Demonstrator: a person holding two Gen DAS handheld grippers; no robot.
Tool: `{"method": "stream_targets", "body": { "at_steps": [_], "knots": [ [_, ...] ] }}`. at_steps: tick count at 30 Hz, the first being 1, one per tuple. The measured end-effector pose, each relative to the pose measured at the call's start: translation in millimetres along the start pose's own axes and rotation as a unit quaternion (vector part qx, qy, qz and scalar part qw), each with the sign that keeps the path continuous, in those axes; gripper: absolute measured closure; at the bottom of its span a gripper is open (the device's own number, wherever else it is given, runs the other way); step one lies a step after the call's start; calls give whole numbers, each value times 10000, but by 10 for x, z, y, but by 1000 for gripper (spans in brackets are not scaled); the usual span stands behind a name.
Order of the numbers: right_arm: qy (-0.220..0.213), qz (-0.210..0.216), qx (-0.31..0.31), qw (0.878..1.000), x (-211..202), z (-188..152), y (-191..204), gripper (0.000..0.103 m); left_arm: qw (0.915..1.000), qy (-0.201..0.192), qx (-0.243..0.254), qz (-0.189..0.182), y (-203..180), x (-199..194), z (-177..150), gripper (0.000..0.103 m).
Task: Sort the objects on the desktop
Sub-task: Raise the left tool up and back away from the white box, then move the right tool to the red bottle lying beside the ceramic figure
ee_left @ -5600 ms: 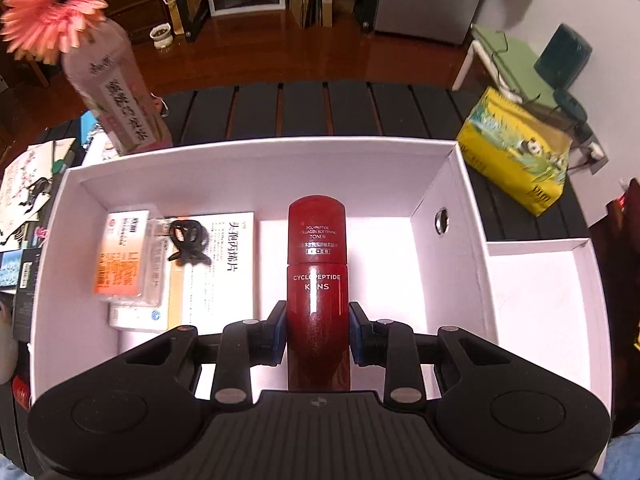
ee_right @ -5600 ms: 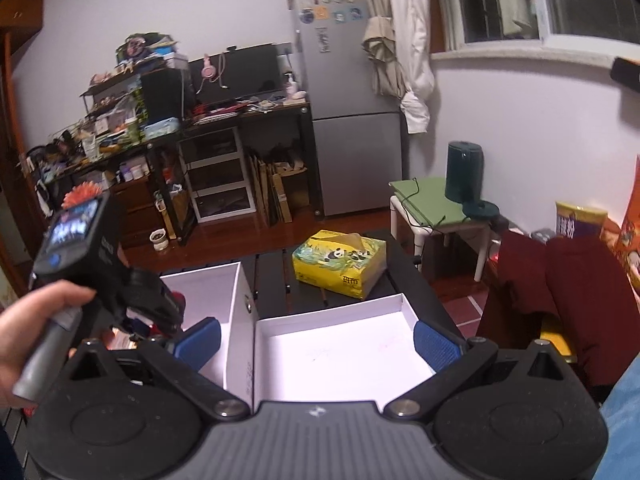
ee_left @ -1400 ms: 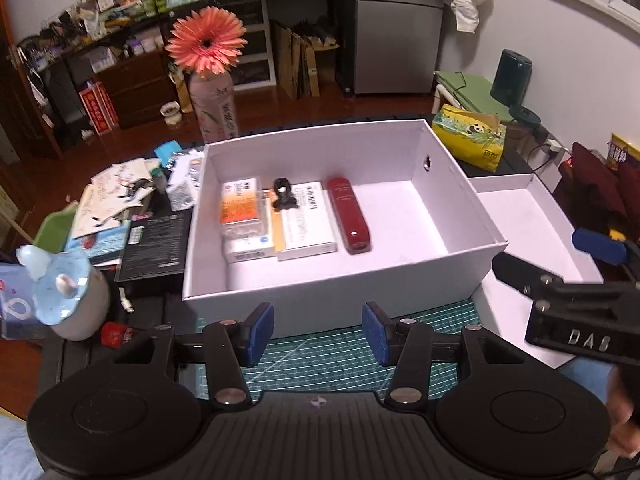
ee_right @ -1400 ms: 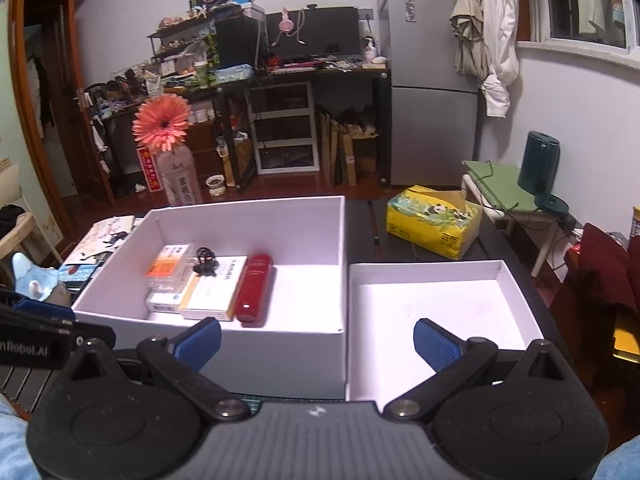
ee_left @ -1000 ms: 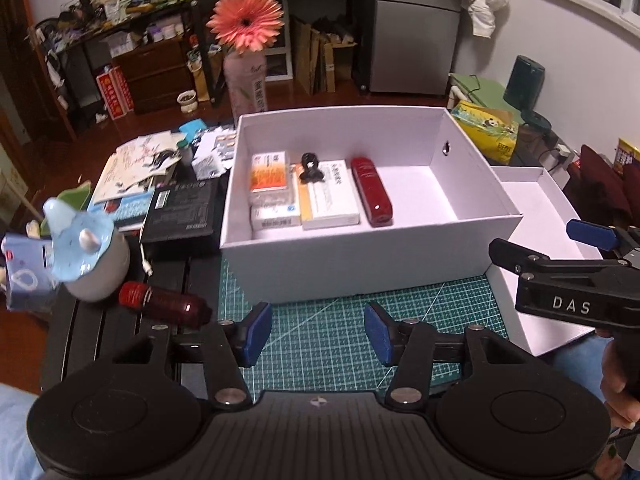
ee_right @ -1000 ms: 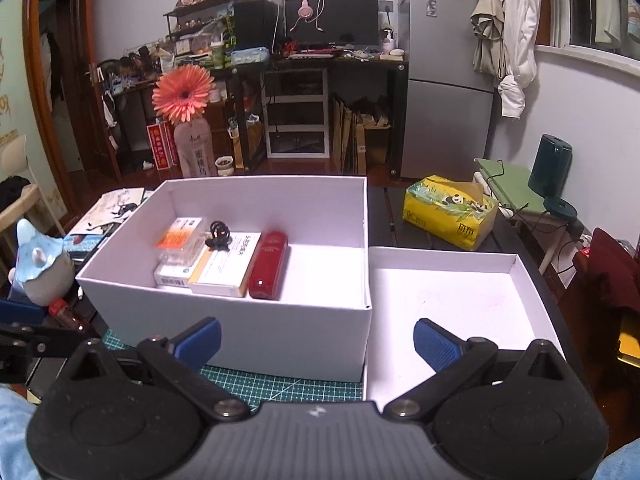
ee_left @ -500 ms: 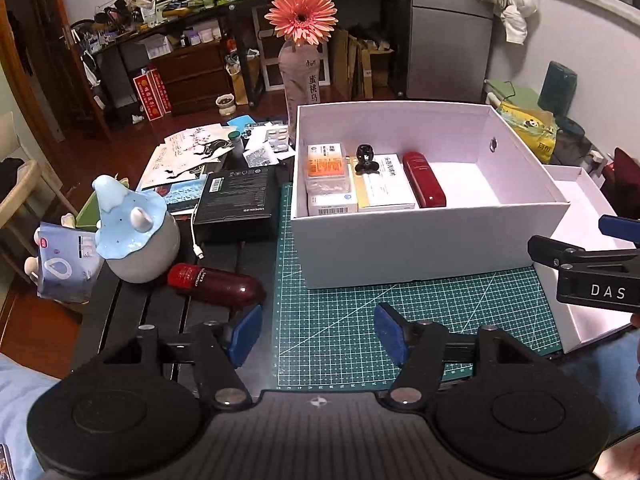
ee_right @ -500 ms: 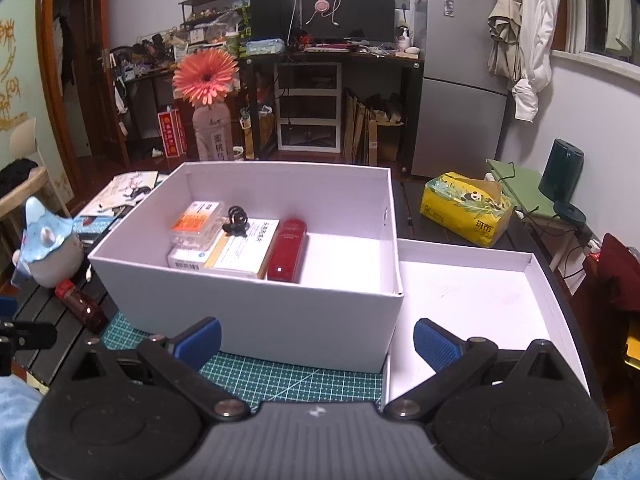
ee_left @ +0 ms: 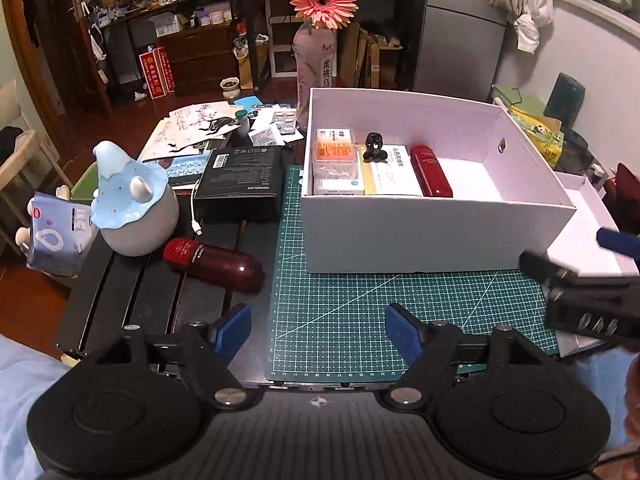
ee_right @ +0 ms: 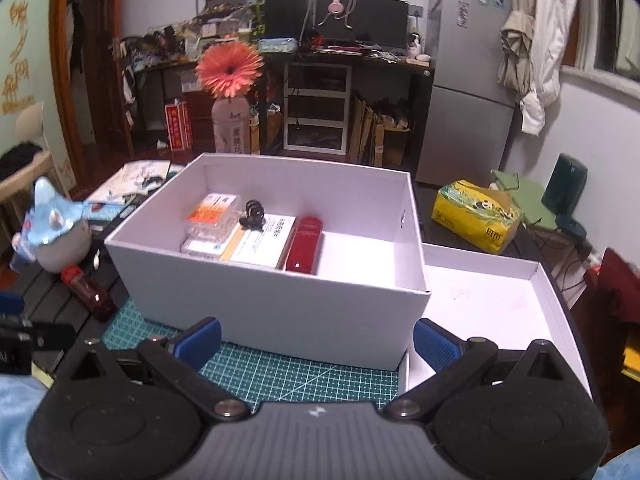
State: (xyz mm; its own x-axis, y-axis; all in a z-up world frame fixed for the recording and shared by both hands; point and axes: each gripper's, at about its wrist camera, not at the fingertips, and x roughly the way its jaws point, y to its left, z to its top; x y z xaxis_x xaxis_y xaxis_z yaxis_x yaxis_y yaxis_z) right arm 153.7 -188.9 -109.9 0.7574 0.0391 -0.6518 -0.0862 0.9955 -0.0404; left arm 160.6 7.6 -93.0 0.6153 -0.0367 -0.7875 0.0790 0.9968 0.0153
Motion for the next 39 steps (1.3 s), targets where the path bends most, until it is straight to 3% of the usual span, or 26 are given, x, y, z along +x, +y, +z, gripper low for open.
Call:
{"method": "stream_targets", "body": {
  "at_steps": [12,15,20,26,30,35,39],
  "knots": [
    [52,7,-126,9999,-11,-38,239,0,9996,-189,-125,-139,117,-127,26,22],
    [33,258,-257,9993,-8,-122,273,0,9997,-144,-168,-136,168,-115,36,21],
    [261,558,156,9980,29,-146,260,0,9996,-82,-230,-128,246,-91,34,21],
    [276,306,203,9989,54,-183,305,0,9995,-2,-249,-209,246,-90,19,21],
    [226,94,-114,9996,70,-237,409,0,9994,-49,-298,-143,255,-136,7,21],
    [171,448,-22,9988,44,-282,444,0,9988,-178,-445,116,272,-214,15,21],
    [-304,602,298,9973,-12,-396,382,0,9982,-240,-433,339,270,-244,29,21]
  ]
}}
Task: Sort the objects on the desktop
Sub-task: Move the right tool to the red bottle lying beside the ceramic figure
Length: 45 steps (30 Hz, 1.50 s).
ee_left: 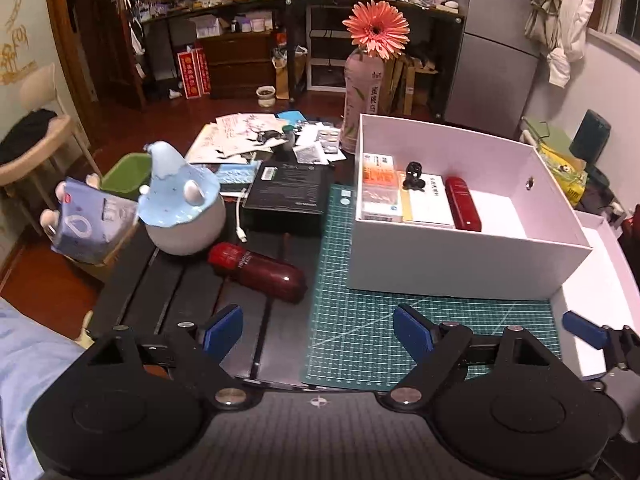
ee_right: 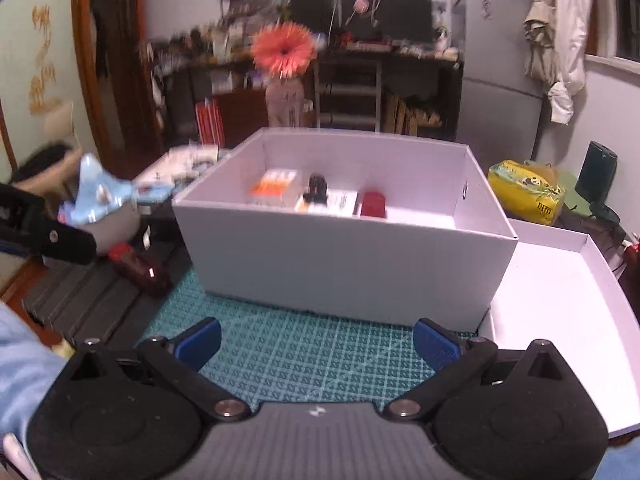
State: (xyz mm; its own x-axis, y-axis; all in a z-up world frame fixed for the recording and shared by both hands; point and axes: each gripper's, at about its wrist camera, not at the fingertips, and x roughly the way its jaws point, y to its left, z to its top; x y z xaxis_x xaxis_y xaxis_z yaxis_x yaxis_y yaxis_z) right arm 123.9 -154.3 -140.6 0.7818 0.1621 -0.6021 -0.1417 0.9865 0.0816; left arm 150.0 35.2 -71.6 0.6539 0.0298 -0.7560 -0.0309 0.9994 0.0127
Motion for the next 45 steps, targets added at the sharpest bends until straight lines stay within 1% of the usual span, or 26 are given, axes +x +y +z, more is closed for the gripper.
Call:
{"method": "stream_targets", "body": {
  "at_steps": [3,5,7,9,10,13,17,20,22,25,26,27,32,34,35,38,42,44,45],
  "knots": [
    [-57,74,123,9999,-18,41,-43,0,10000,-36,56,11,9,-18,6,21],
    [-106,202,179,9996,-28,104,-58,0,9999,-70,73,0,34,-40,30,21],
    [-166,303,106,9993,-35,144,-29,0,9999,-116,-34,70,90,-53,51,21],
    [-272,459,-116,9985,-48,161,40,0,9995,-118,-193,201,157,-48,70,21],
    [-332,547,-248,9976,-56,166,80,0,9994,-61,-227,259,201,-21,80,21],
    [-404,762,-602,9945,-50,180,220,0,9981,182,-550,200,379,73,117,21],
    [-400,1028,-732,9912,-22,223,359,0,9916,485,-1196,-29,667,148,152,21],
    [-345,1150,-851,9891,-5,256,467,1,9891,563,-1357,6,794,181,163,20],
    [-260,1274,-978,9867,18,279,544,1,9873,630,-1451,124,871,209,161,16],
    [-218,1457,-1109,9829,49,316,652,3,9843,698,-1618,133,968,233,156,15],
    [-221,1508,-1135,9818,55,331,683,6,9835,717,-1656,121,988,240,155,15],
    [-213,1554,-1169,9807,62,343,711,12,9828,735,-1693,110,1007,247,153,15],
    [-188,1695,-1506,9738,117,401,881,19,9819,842,-1691,110,1019,272,132,15],
    [-147,1713,-1646,9713,177,425,964,20,9811,886,-1717,72,1032,289,129,15],
    [-144,1727,-1688,9703,208,437,1002,23,9805,906,-1742,45,1047,301,125,15],
    [-108,1796,-1807,9669,316,470,1124,36,9762,992,-1926,105,1129,342,111,15],
    [-32,1785,-2099,9613,495,487,1296,47,9681,1177,-2203,172,1268,428,87,15],
    [39,1756,-2237,9587,590,480,1370,49,9637,1275,-2342,124,1332,476,74,15],
    [89,1732,-2303,9575,639,470,1402,49,9630,1290,-2362,142,1345,488,73,15]
  ]
}}
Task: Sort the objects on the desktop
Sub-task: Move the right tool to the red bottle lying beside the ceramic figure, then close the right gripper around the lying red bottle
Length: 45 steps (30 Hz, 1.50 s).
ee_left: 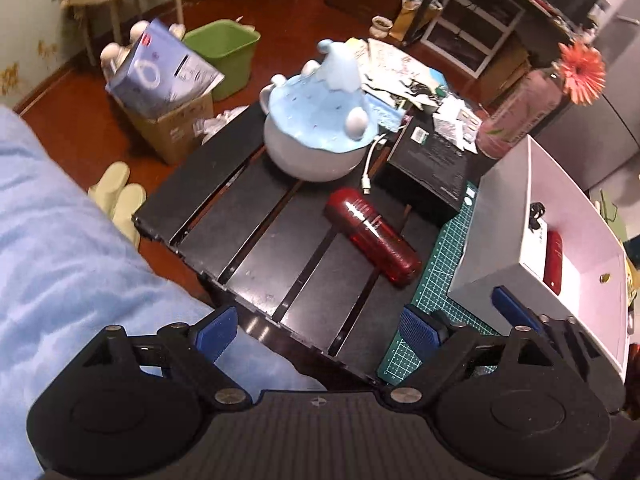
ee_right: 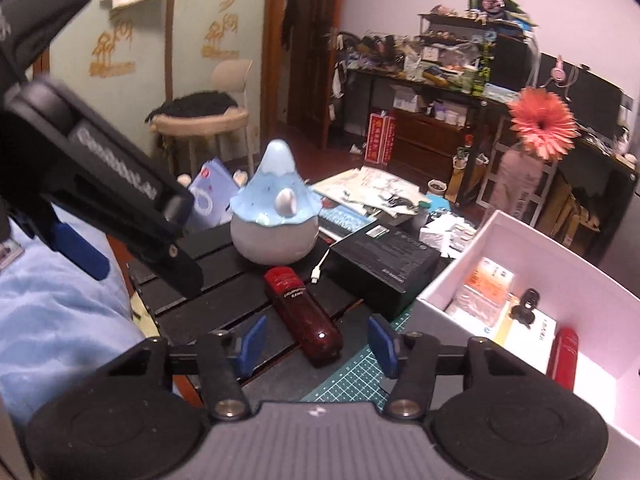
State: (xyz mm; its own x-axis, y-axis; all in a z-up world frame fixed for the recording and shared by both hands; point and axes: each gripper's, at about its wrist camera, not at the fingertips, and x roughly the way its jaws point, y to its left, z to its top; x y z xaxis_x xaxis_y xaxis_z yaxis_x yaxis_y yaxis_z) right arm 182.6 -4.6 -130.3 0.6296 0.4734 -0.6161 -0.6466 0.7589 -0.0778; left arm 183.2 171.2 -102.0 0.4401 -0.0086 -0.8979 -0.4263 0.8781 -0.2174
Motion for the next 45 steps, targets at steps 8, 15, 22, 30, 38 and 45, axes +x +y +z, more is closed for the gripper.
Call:
{"method": "stream_targets", "body": {
  "at_steps": [8,15,22,30,38,45],
  "knots": [
    [446,-225,-434,9978,488,-19,134,56,9997,0,-192,134,77,49,35,15],
    [404,-607,-667,9951,759,-1,301,57,9952,-70,-948,227,360,59,90,15],
    [429,-728,-425,9955,942,-49,254,57,9936,-1,-1114,187,410,96,114,15],
    [556,-596,-232,9964,1038,-87,207,56,9941,95,-1071,163,397,172,120,15],
    [606,-112,104,9980,942,-87,226,56,9925,176,-1201,157,449,201,116,15],
    [563,-131,70,9983,946,-70,299,56,9921,227,-1223,162,457,219,112,15]
  ]
}}
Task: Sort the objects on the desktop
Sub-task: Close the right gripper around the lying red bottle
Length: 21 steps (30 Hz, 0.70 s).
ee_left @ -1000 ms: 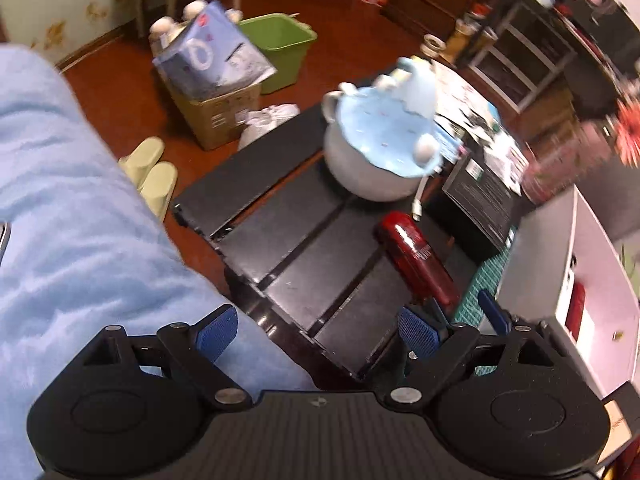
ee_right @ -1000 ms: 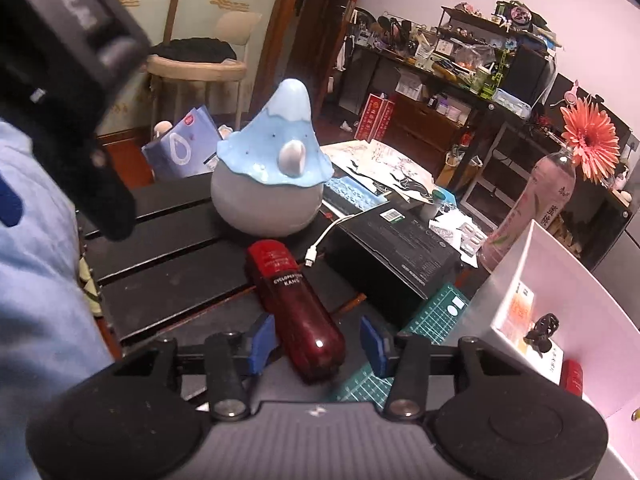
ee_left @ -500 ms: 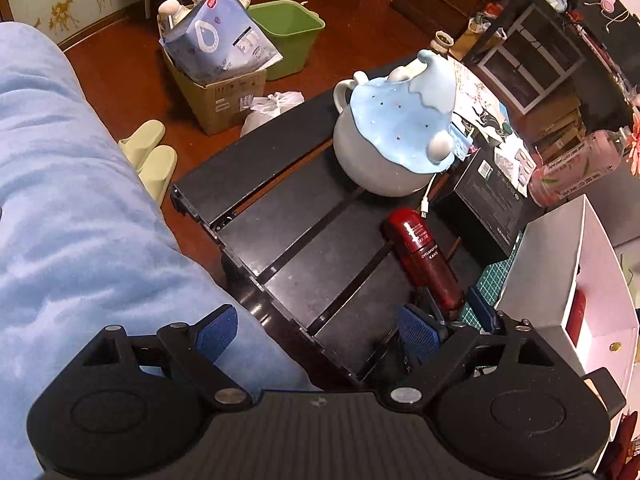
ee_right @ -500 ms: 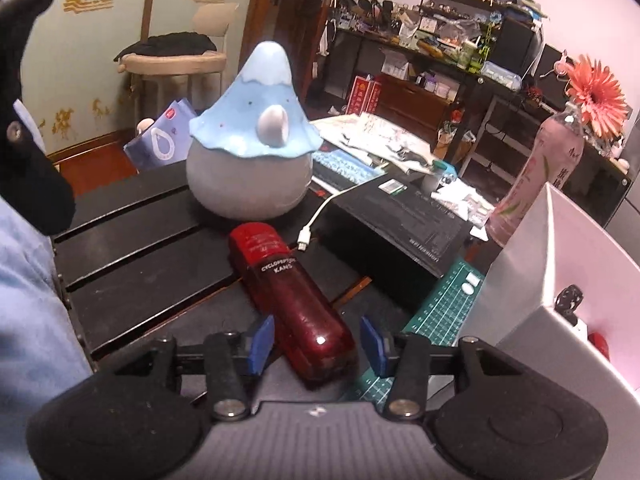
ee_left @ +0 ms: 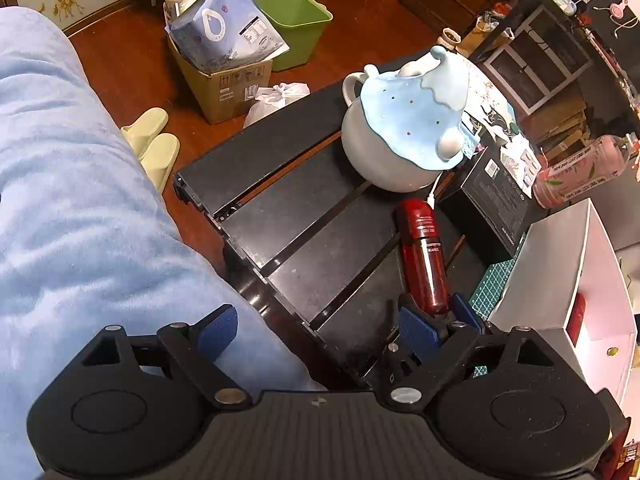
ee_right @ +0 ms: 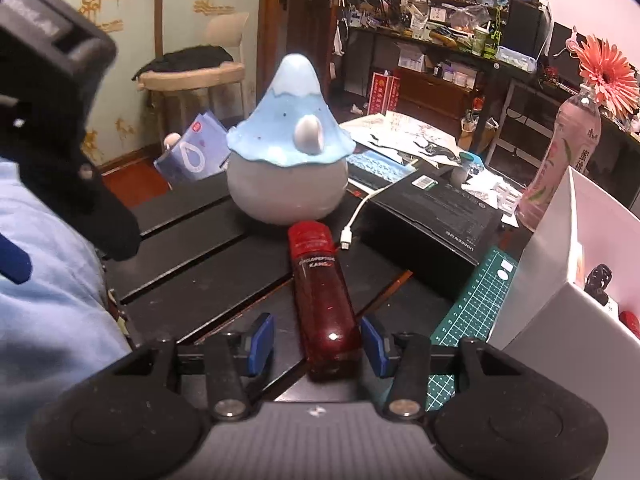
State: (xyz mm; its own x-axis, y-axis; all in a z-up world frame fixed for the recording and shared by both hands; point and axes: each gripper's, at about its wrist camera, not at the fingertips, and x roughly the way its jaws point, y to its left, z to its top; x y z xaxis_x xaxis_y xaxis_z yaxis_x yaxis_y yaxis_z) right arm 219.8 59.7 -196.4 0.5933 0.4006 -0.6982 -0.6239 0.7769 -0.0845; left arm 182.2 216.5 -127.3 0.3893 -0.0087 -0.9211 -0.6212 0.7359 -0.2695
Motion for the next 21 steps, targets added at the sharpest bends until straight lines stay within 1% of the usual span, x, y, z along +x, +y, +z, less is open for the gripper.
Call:
{"method": "stream_targets", "body": {
  "at_steps": [2,5,9,15,21],
  "knots": [
    [34,-59,5,10000,42,8,5,57,10000,14,-6,3,2,5,0,15],
    [21,-160,61,9999,73,19,4,72,10000,36,-16,8,6,13,-1,15],
    [27,-138,111,9998,62,17,3,73,9999,60,148,41,-58,38,-20,15],
    [153,-173,-271,9994,-2,-16,62,74,9992,125,371,7,-129,59,-48,15],
    [234,-254,-367,9987,-160,-84,-11,74,9981,165,588,-80,-202,63,-80,15]
  ]
}}
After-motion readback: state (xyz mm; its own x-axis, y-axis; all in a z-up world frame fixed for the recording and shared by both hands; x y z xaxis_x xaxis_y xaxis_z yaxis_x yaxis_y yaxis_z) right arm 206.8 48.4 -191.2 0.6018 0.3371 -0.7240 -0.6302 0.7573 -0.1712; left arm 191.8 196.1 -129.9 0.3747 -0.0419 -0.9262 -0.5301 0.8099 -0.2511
